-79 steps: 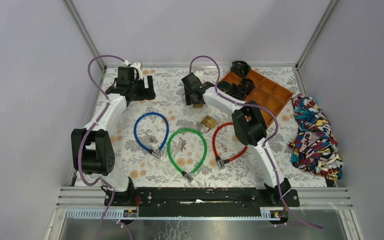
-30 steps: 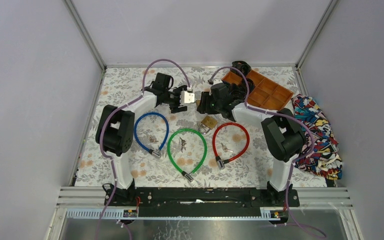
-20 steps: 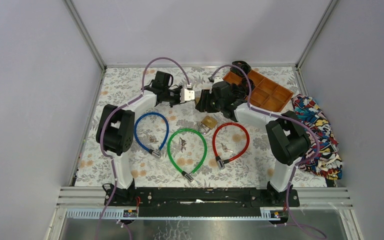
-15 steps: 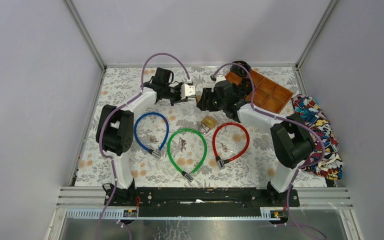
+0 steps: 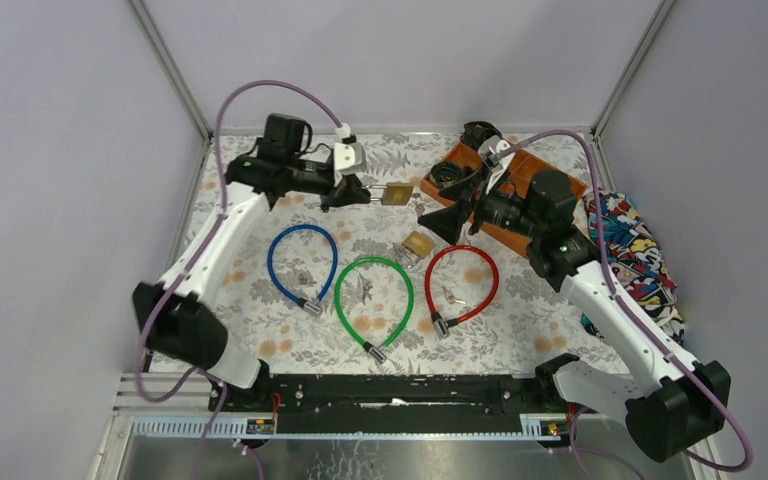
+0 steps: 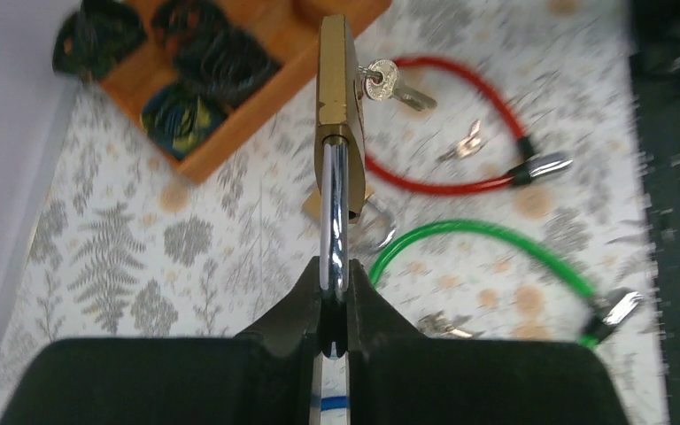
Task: Lock with the key
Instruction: Pick up the lock from the center of the board.
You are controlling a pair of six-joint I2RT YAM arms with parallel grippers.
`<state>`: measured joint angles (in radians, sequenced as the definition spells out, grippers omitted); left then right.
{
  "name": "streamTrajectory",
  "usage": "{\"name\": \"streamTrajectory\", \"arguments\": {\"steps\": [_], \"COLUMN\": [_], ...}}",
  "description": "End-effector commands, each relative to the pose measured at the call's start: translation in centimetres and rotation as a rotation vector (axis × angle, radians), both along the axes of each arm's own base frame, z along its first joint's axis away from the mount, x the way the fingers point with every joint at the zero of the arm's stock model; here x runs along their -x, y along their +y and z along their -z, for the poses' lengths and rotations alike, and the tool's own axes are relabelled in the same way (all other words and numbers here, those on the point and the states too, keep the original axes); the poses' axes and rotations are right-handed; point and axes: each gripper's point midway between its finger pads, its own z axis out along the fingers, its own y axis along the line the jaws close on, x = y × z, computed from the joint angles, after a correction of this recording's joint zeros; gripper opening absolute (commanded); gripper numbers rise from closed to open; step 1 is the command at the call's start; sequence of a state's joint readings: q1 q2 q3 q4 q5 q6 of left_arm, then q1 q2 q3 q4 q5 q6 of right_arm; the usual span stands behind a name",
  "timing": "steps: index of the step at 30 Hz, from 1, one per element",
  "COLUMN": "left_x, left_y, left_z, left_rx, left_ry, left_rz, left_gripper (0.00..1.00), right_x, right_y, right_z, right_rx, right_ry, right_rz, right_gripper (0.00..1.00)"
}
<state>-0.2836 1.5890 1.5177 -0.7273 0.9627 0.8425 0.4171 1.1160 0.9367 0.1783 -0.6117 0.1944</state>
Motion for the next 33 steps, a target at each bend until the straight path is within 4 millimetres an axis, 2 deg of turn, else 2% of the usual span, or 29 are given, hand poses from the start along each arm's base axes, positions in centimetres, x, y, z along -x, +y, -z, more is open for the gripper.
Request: {"name": "streamTrajectory", "arguments": {"steps": [1,2,5,7,11,13,15,17,19,23,27,29,33], "left_x": [7.8,9.2,11.9,13.8,16.4,17.0,17.2,17.2,17.3,17.6,17.7,17.7,17.9], "left_y": [-1.7,-1.6,-1.7,-1.8,-2.5,-2.7,-2.7,-2.8,-2.8,-3.0,-3.0,-3.1,-3.2], "left_z": [-8.6,-10.1,-12.6,-13.7,-14.5,-14.8,-15.3,-15.5,-15.7,-15.9,-15.9,-15.9,-15.7], "left_rx": [0.215,0.240,0.307,0.347,0.386,0.399,0.410,0.414,0.416,0.418,0.419,0.417,0.415], "left_ry": [0.016,-0.003,-0.014,-0.015,0.030,0.050,0.047,0.046,0.047,0.042,0.040,0.043,0.048], "left_rz": [0.131,0.133,0.121,0.116,0.129,0.123,0.116,0.112,0.115,0.127,0.134,0.140,0.152], "left_gripper": [0.00,0.00,0.00,0.00,0.00,0.00,0.00,0.00,0.00,0.00,0.00,0.00,0.00], "right_x": [6.0,6.6,7.4,8.2,10.9,12.5,13.7,14.2,13.8,13.1,12.6,12.4,12.2], "right_y": [0.8,0.7,0.3,0.3,0.9,1.3,2.2,3.1,3.9,4.6,5.1,5.3,5.5], "right_z": [-4.0,-5.0,-7.4,-8.6,-11.0,-11.7,-11.5,-11.0,-10.8,-11.5,-11.7,-11.5,-11.6], "right_rx": [-0.052,-0.060,-0.073,-0.095,-0.185,-0.202,-0.180,-0.149,-0.129,-0.152,-0.169,-0.169,-0.203], "right_ry": [-0.155,-0.181,-0.221,-0.231,-0.270,-0.314,-0.319,-0.285,-0.244,-0.229,-0.214,-0.195,-0.183], "right_rz": [-0.271,-0.281,-0.272,-0.304,-0.411,-0.438,-0.477,-0.496,-0.467,-0.455,-0.456,-0.455,-0.450], "right_gripper": [1.00,1.00,1.00,1.00,1.00,1.00,1.00,1.00,0.99,0.81,0.68,0.55,0.20]}}
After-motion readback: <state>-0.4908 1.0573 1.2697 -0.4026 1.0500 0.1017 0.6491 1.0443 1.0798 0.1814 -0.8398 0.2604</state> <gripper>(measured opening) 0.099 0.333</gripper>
